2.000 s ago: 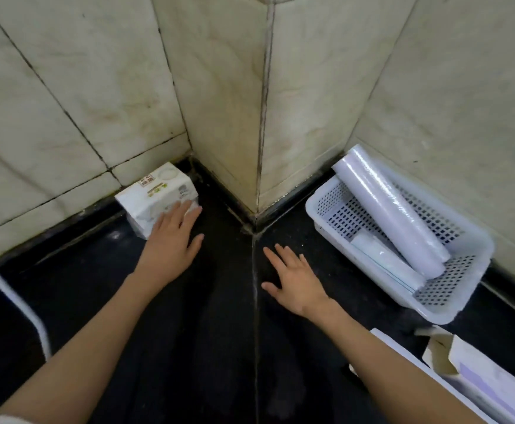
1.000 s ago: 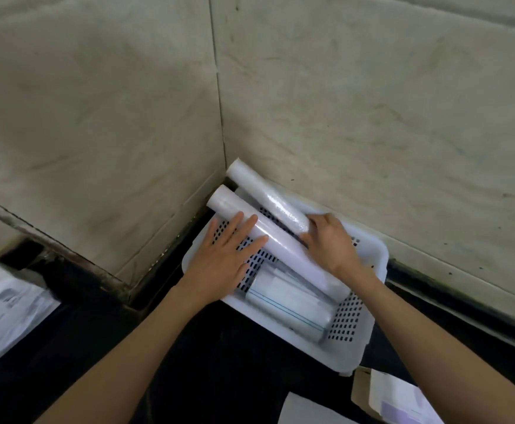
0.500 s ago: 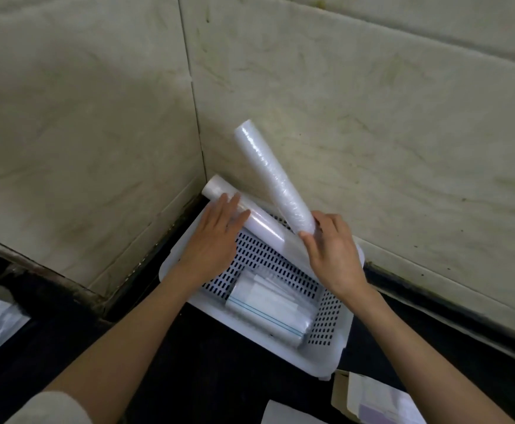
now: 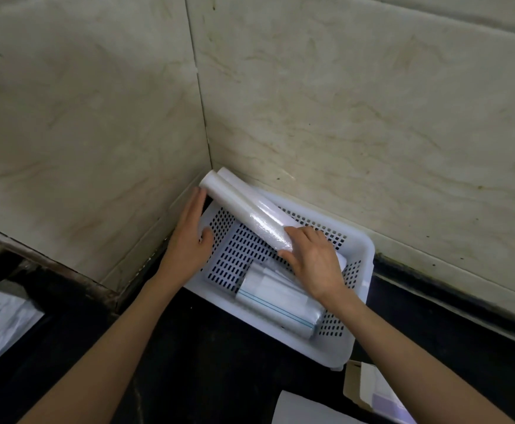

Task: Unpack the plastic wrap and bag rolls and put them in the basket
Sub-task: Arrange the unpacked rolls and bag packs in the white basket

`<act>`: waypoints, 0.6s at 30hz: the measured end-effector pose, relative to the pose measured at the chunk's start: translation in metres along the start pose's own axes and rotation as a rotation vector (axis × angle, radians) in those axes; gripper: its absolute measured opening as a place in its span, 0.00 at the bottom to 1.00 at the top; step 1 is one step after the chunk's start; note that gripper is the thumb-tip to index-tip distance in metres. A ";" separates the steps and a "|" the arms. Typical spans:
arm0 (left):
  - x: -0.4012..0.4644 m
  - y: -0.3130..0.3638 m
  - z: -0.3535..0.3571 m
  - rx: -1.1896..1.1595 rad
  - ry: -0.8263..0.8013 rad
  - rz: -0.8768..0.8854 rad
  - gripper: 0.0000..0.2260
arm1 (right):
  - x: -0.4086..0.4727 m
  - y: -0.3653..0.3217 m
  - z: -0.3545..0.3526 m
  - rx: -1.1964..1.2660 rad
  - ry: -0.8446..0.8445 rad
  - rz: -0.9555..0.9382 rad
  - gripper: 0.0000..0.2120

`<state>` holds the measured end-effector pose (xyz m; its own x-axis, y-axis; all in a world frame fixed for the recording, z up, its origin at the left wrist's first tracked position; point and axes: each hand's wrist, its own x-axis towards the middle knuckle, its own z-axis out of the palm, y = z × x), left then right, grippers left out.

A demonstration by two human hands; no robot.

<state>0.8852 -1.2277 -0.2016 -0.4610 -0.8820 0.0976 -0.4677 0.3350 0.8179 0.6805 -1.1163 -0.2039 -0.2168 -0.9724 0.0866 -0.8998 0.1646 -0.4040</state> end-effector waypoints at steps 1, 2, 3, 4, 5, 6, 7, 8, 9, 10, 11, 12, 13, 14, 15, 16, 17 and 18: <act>-0.002 0.001 0.001 0.024 -0.034 0.024 0.33 | -0.001 0.001 0.000 -0.015 -0.006 -0.016 0.21; -0.005 0.003 0.002 0.031 -0.054 0.028 0.33 | -0.001 0.002 0.001 -0.034 -0.014 -0.038 0.21; -0.007 0.004 0.004 0.037 -0.051 0.026 0.33 | -0.002 0.002 0.002 -0.054 -0.023 -0.066 0.20; -0.009 0.005 0.005 0.049 -0.033 0.021 0.33 | -0.002 0.003 0.003 -0.068 -0.033 -0.091 0.20; -0.010 0.005 0.007 0.063 -0.016 0.011 0.33 | -0.002 0.003 0.004 -0.083 -0.045 -0.109 0.19; -0.012 0.005 0.008 0.079 -0.007 -0.006 0.31 | -0.002 0.003 0.004 -0.101 -0.058 -0.120 0.19; -0.014 0.005 0.008 0.106 -0.002 -0.024 0.29 | -0.002 0.004 0.005 -0.124 -0.072 -0.126 0.18; -0.017 0.004 0.008 0.145 0.011 -0.041 0.27 | -0.003 0.004 0.006 -0.145 -0.084 -0.127 0.18; -0.020 0.004 0.008 0.193 0.039 -0.046 0.24 | -0.003 0.004 0.008 -0.161 -0.092 -0.122 0.18; -0.023 0.003 0.008 0.244 0.072 -0.030 0.20 | -0.004 0.003 0.009 -0.169 -0.100 -0.109 0.18; -0.025 0.003 0.008 0.292 0.087 0.007 0.17 | -0.004 0.003 0.009 -0.168 -0.107 -0.094 0.19; -0.026 0.003 0.008 0.333 0.064 0.051 0.15 | -0.005 0.002 0.009 -0.158 -0.114 -0.076 0.20; -0.027 0.005 0.010 0.361 -0.001 0.090 0.13 | -0.006 0.001 0.009 -0.138 -0.118 -0.057 0.21; -0.028 0.007 0.013 0.372 -0.093 0.124 0.12 | -0.008 0.001 0.007 -0.107 -0.115 -0.035 0.21; -0.028 0.009 0.018 0.373 -0.191 0.159 0.12 | -0.012 0.001 0.005 -0.070 -0.101 -0.013 0.21; -0.027 0.012 0.024 0.373 -0.278 0.195 0.11 | -0.016 0.001 0.002 -0.030 -0.074 0.006 0.21; -0.027 0.014 0.030 0.378 -0.354 0.225 0.11 | -0.022 0.000 0.000 0.009 -0.044 0.024 0.19; -0.027 0.017 0.038 0.389 -0.423 0.239 0.12 | -0.028 0.000 -0.002 0.040 -0.022 0.039 0.17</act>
<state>0.8616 -1.1855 -0.2118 -0.8084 -0.5869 -0.0455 -0.5185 0.6733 0.5271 0.6856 -1.0887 -0.2047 -0.2428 -0.9688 0.0505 -0.8747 0.1961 -0.4432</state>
